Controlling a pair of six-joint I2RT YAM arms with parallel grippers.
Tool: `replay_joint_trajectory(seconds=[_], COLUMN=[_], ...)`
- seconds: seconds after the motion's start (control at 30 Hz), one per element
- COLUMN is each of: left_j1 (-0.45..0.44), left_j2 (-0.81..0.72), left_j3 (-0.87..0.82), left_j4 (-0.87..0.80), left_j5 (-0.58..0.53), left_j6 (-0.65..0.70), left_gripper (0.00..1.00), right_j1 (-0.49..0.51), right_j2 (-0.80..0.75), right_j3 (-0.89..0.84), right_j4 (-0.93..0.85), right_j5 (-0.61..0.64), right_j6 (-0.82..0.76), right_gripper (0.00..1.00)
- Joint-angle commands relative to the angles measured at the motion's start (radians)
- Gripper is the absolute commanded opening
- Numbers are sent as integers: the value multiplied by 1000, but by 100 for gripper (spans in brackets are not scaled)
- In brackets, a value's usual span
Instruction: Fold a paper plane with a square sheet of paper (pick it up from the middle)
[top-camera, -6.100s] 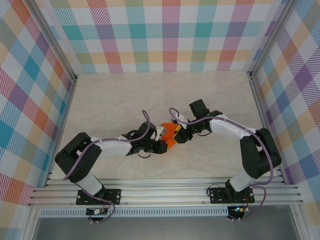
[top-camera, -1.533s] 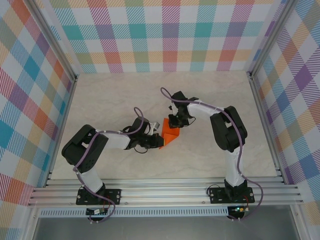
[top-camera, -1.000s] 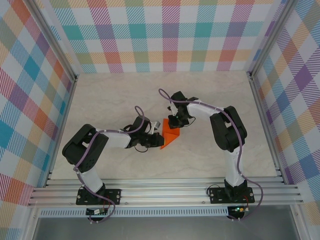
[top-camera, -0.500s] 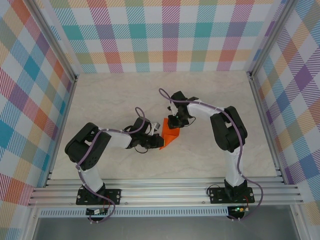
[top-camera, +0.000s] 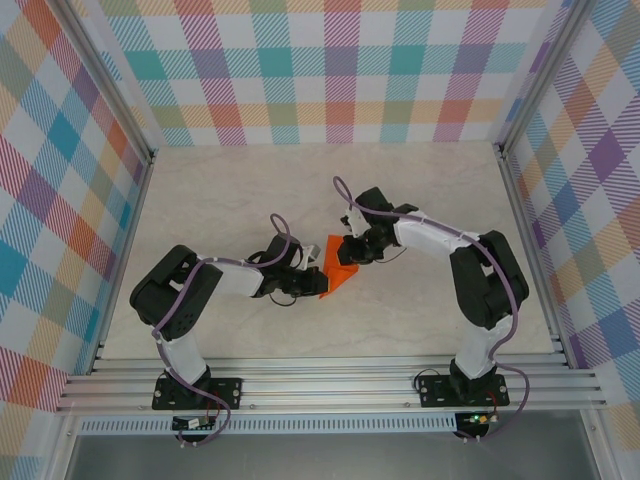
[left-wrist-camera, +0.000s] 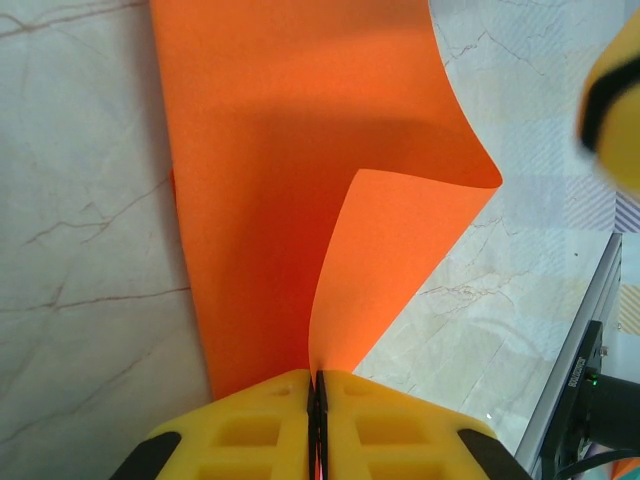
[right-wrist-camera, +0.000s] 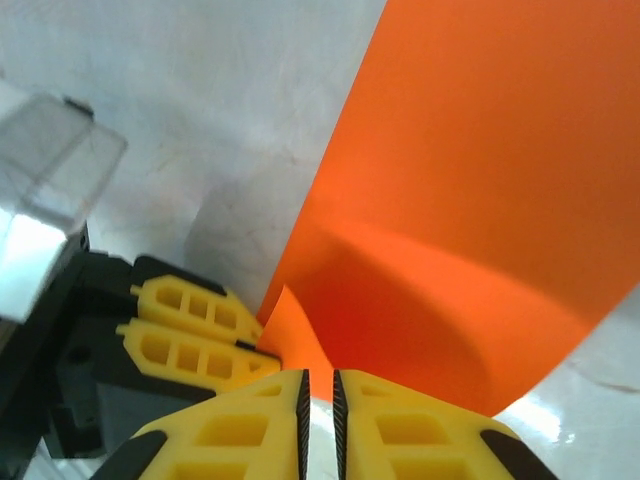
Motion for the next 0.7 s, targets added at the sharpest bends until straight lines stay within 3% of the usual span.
replay_joint_trajectory(seconds=[0.0, 0.27, 0.53, 0.67], left_j1=[13, 13, 13, 13], left_j2=[-12, -26, -52, -64], left_j3=[-2, 2, -13, -28], left_j4=[11, 3, -12, -16], left_j5=[3, -4, -9, -6], left_j6=[6, 6, 11, 16], left_gripper=[11, 12, 24, 25], right_j1=[3, 4, 3, 3], right_j2=[27, 99, 117, 123], right_j3=[-10, 25, 32, 41], right_j4=[31, 9, 20, 13], right_j5=[-118, 27, 61, 61], right_j6=[4, 37, 59, 59], right_gripper=[14, 14, 14, 14])
